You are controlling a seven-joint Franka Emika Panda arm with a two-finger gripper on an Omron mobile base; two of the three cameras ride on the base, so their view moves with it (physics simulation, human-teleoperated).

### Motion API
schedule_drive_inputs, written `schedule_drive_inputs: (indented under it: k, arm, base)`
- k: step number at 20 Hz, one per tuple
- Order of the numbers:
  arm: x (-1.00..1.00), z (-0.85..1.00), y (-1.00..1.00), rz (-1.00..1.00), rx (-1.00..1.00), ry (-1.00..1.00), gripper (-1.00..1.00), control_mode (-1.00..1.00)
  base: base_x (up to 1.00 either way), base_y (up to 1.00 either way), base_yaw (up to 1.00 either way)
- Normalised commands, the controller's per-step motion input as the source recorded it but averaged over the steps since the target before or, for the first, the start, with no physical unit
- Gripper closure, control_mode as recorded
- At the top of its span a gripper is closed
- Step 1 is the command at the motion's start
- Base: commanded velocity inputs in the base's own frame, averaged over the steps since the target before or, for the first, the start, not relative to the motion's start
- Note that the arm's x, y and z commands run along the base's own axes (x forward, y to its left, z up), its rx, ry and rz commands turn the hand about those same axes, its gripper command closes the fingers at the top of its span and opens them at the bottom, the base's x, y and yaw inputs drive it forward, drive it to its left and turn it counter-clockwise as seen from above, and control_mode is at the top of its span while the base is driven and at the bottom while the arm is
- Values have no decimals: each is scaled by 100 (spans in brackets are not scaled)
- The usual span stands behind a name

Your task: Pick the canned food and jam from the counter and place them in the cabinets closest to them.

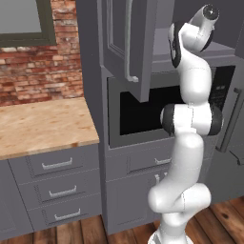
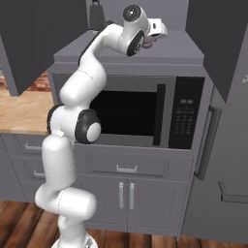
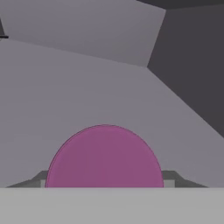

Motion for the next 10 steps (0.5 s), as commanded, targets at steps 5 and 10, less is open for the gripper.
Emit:
schedule_drive_inputs:
  k: [5, 10]
  arm:
    - [1, 0, 0, 0, 0, 0, -100, -100]
    - [9, 0, 0, 0, 0, 0, -100, -100]
  base:
    - [0, 0, 0]
    - [0, 0, 0]
